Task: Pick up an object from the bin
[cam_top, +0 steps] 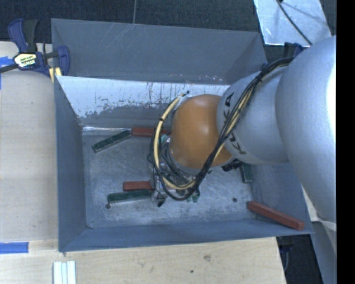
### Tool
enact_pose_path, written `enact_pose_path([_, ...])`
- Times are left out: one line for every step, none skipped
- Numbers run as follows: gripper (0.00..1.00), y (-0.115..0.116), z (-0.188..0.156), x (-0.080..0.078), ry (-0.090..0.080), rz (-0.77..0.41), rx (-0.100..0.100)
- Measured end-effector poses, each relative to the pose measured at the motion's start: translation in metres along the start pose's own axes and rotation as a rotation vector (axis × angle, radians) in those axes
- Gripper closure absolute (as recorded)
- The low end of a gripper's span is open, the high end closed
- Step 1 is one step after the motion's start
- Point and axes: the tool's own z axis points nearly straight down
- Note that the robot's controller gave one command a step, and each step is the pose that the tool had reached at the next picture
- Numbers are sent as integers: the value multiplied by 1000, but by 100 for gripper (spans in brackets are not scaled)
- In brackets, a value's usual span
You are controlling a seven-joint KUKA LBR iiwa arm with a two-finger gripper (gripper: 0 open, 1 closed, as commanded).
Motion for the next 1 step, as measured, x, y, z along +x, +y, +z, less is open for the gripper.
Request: enact_pose_path([100,-19,-108,7,1,-103,2])
